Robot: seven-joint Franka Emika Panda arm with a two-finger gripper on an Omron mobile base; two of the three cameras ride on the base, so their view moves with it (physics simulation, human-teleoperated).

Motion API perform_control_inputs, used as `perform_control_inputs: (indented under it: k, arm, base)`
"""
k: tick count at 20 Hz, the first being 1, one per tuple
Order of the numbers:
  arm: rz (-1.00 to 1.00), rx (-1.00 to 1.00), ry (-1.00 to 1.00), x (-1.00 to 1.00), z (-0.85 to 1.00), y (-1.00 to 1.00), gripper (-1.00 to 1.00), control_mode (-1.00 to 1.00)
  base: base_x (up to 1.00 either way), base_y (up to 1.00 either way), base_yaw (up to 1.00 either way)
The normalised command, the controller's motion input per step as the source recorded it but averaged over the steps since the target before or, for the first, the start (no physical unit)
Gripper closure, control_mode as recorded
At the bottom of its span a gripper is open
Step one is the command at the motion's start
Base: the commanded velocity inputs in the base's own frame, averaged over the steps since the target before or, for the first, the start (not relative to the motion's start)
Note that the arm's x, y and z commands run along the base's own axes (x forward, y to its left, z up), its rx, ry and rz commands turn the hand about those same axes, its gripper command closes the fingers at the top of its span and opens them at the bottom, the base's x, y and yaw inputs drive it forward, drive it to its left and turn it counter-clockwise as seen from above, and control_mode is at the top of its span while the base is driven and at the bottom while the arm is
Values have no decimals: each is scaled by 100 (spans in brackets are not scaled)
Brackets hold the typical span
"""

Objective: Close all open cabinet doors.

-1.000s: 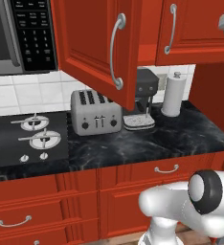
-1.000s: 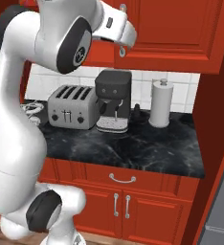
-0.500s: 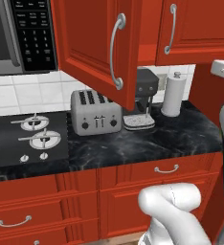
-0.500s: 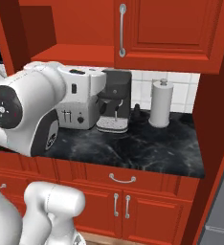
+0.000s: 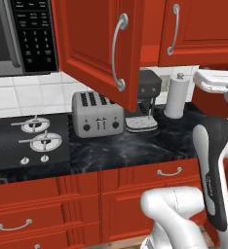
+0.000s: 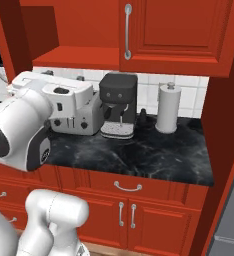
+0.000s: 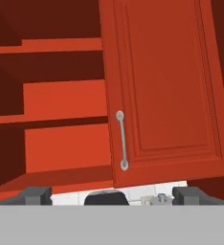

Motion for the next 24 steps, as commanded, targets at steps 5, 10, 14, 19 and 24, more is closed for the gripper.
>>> perform_control_inputs:
  k: [5,10,14,19,24]
  arm:
    - [0,0,3,-36,8,33,-100,-100]
    - [0,-2,3,-42,0,48,-100,-100]
    - [0,-5,6,-21,0,65,-100,-100]
    - [1,-7,4,-2,0,80,-100,-100]
    - [0,-7,2,0,0,78,-100,-100]
  base:
    - [0,0,0]
    - [0,0,0]
    - [0,0,0]
    - [0,0,0]
    - [0,0,0]
